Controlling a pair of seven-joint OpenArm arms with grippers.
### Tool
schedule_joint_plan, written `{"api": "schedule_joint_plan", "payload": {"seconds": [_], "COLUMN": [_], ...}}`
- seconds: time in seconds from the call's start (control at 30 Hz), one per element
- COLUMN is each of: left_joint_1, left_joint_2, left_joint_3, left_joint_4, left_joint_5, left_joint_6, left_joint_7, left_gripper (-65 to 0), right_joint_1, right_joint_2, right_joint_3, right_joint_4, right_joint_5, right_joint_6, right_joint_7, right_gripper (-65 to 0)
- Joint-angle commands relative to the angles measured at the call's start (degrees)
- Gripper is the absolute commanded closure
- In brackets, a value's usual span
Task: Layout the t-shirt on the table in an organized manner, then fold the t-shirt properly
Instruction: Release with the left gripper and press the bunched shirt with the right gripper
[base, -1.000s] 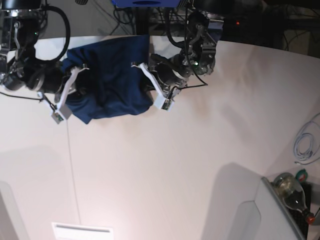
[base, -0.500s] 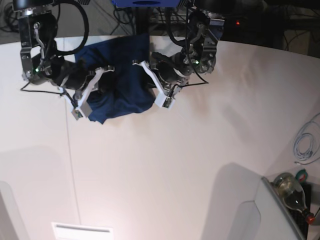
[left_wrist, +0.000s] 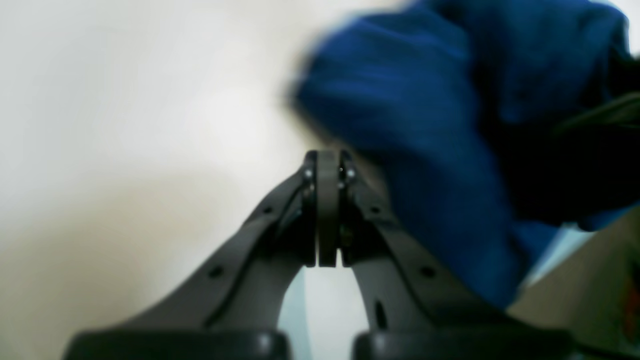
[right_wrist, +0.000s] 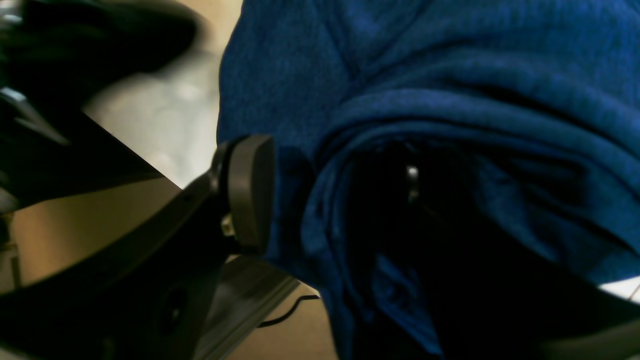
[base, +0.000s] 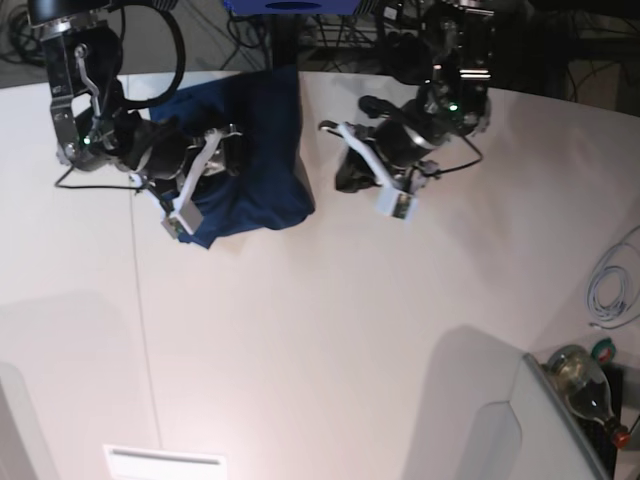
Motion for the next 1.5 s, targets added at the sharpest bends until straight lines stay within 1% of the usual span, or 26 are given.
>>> {"api": "schedule_joint_plan", "payload": {"seconds": [0.0, 0.07, 0.17, 0.27, 0.33, 0.4, 0.53, 0.63, 0.67, 0.73, 0.77, 0.83, 0.87, 0.93, 0.97, 1.0, 1.03, 1.07, 1.17, 1.23, 1.3, 1.43, 1.47], "left_joint_1": [1.46, 4.19, 7.88, 10.43, 11.31, 11.92, 11.84, 11.57, 11.31, 10.78, 10.61, 10.43, 10.43, 10.43, 10.43, 10.43, 10.43, 10.34, 10.34, 10.34, 10.34, 10.43, 10.43], "left_joint_2": [-0.74, -2.15, -3.64, -4.34, -4.34, -4.34, -4.34, -4.34, -4.43, -4.43, -4.43, -4.43, -4.43, -4.43, -4.43, -4.43, -4.43, -4.43, -4.43, -4.26, -4.17, -3.99, -3.91], "left_joint_3": [-2.01, -6.58, -13.08, -19.94, -23.99, -26.97, -30.93, -32.43, -32.60, -33.22, -33.48, -33.57, -33.57, -33.57, -33.57, -33.57, -33.57, -33.57, -33.22, -33.13, -33.13, -33.04, -33.04], "left_joint_4": [2.59, 5.76, 8.66, 9.63, 9.28, 8.92, 6.64, 4.97, 4.62, 4.09, 3.74, 3.65, 3.65, 3.65, 3.65, 3.56, 3.47, 3.47, 3.39, 3.39, 3.39, 3.39, 3.39], "left_joint_5": [-0.57, -0.57, -0.57, -0.57, -0.57, -0.57, -0.57, -0.57, -0.57, -0.57, -0.57, -0.57, -0.57, -0.57, -0.57, -0.57, -0.57, -0.57, -0.57, -0.57, -0.57, -0.57, -0.57], "left_joint_6": [-0.18, -0.27, -0.53, -0.62, -0.62, -0.71, -0.71, -0.71, -0.71, -0.71, -0.71, -0.71, -0.71, -0.71, -0.71, -0.71, -0.71, -0.71, -0.71, -0.71, -0.71, -0.71, -0.71], "left_joint_7": [-0.83, -0.83, -0.83, -0.83, -0.83, -0.83, -0.83, -0.92, -0.92, -0.92, -0.92, -0.92, -0.92, -0.92, -0.92, -0.92, -0.92, -0.92, -0.92, -0.92, -0.92, -0.92, -0.92], "left_gripper": [0.0, 0.0, 0.0, 0.0, 0.0, 0.0, 0.0, 0.0, 0.0, 0.0, 0.0, 0.0, 0.0, 0.0, 0.0, 0.0, 0.0, 0.0, 0.0, 0.0, 0.0, 0.0, 0.0], "right_joint_1": [0.83, 1.00, 1.00, 0.91, 0.91, 1.00, 1.18, -0.84, -1.72, -4.01, -4.98, -6.38, -6.74, -6.82, -6.82, -6.74, -6.65, -6.47, -4.98, -3.66, -3.22, -0.84, -0.05], "right_joint_2": [0.09, 0.62, 0.35, -1.32, -2.81, -3.60, -4.04, -3.51, -3.43, -2.90, -2.90, -2.72, -2.72, -2.90, -2.81, -2.81, -2.81, -2.81, -3.25, -4.66, -5.27, -5.71, -6.24], "right_joint_3": [-1.56, -4.20, -8.60, -10.53, -10.71, -12.46, -18.97, -19.85, -19.41, -16.42, -14.84, -10.27, -7.01, -2.27, -0.51, 0.63, 1.51, 1.95, 1.95, 1.51, -0.33, -6.13, -7.54], "right_joint_4": [1.12, 1.12, 1.21, 1.21, 1.21, 1.21, 2.18, 10.18, 13.17, 18.18, 19.93, 21.25, 21.08, 20.29, 19.50, 18.79, 17.91, 16.86, 12.73, 9.03, 6.57, 5.34, 5.34], "right_joint_5": [1.35, 0.03, -5.77, -10.17, -13.51, -16.58, -22.12, -25.11, -26.43, -29.15, -30.21, -30.91, -30.82, -30.82, -30.82, -30.74, -30.74, -30.74, -30.74, -30.65, -30.65, -30.65, -30.65], "right_joint_6": [0.30, 0.30, 0.21, -0.14, -1.99, -2.60, -2.87, -2.96, -3.48, -4.63, -4.63, -4.63, -4.63, -4.63, -4.63, -4.54, -4.54, -4.54, -4.54, -4.45, -4.45, -4.63, -4.71], "right_joint_7": [1.20, 2.79, 4.72, 5.25, 5.16, 5.16, 5.25, 5.07, 4.98, 4.81, 4.81, 5.25, 5.25, 5.25, 5.25, 5.25, 5.34, 5.34, 5.34, 6.74, 7.80, 7.89, 7.71], "right_gripper": [-30.6, -30.6, -30.6, -30.6, -30.6, -30.6, -30.2, -30.0, -30.0, -30.0, -30.0, -29.6, -27.8, -18.0, -10.5, -4.8, -1.1, -0.2, -1.2, -1.1, -1.1, -1.4, -1.4]}}
